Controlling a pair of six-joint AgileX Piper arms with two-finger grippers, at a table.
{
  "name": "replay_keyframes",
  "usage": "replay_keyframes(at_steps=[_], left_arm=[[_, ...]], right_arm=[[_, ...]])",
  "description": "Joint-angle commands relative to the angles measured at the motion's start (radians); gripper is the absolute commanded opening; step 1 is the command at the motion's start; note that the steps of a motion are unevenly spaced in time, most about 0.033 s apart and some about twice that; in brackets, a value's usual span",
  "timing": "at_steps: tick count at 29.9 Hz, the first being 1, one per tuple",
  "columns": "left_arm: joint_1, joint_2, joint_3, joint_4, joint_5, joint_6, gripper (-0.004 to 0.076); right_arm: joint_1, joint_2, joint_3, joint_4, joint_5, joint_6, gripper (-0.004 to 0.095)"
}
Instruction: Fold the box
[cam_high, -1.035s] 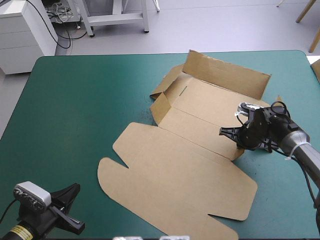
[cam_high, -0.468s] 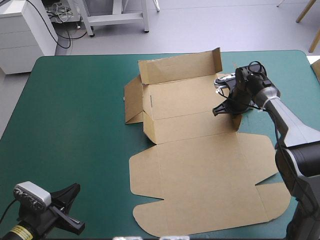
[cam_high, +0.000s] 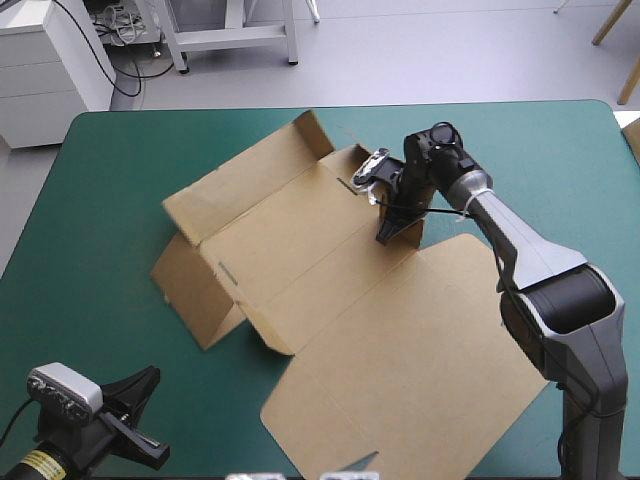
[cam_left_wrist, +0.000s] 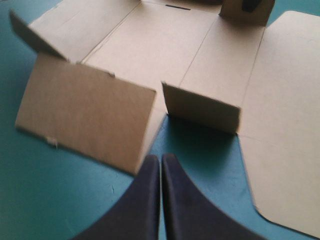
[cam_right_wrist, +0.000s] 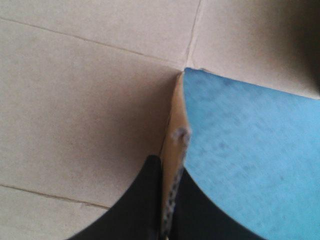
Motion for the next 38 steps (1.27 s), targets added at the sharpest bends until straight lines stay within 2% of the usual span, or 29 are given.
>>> replay_keyframes(at_steps=[1,9,11,14,21,26,28,34,36,38], left_arm=[[0.001,0.013,-0.024,-0.024,-0.074,-0.005,-0.0008],[0.001,0.013,-0.024,-0.024,-0.074,-0.005,-0.0008],[0.001,0.013,-0.024,-0.024,-0.074,-0.005,-0.0008],[0.001,0.013,-0.024,-0.024,-0.074,-0.005,-0.0008],[0.001,0.013,-0.024,-0.024,-0.074,-0.005,-0.0008],[0.001,0.013,-0.024,-0.024,-0.074,-0.005,-0.0008],[0.001,0.013,-0.024,-0.024,-0.074,-0.005,-0.0008],[0.001,0.013,-0.024,-0.024,-0.074,-0.005,-0.0008],[0.001,0.015,-0.024,-0.024,-0.074,-0.005,-0.0008],[0.001,0.015,-0.024,-0.024,-0.074,-0.005,-0.0008]], right_arm=[[0.078,-0.062,-0.050,-0.010,0.000,-0.151,-0.0020],[0.229,-0.062,-0.071,-0.016,-0.004,-0.338,-0.0020],[0.252,-0.058,-0.071,-0.053,-0.029,-0.370,-0.0020],[0.264,-0.040,-0.071,-0.126,-0.073,-0.373,-0.0020],[0.263,0.020,-0.072,-0.241,-0.093,-0.337,-0.0021],[0.263,0.024,-0.085,-0.252,-0.120,-0.299,-0.0001],[0.263,0.024,-0.104,-0.236,-0.105,-0.301,0.0059],[0.263,0.022,-0.184,-0.236,-0.031,-0.259,0.0369],[0.263,0.015,-0.221,-0.239,0.000,-0.202,0.0426],[0.263,0.001,-0.246,-0.249,0.000,-0.116,0.0430]])
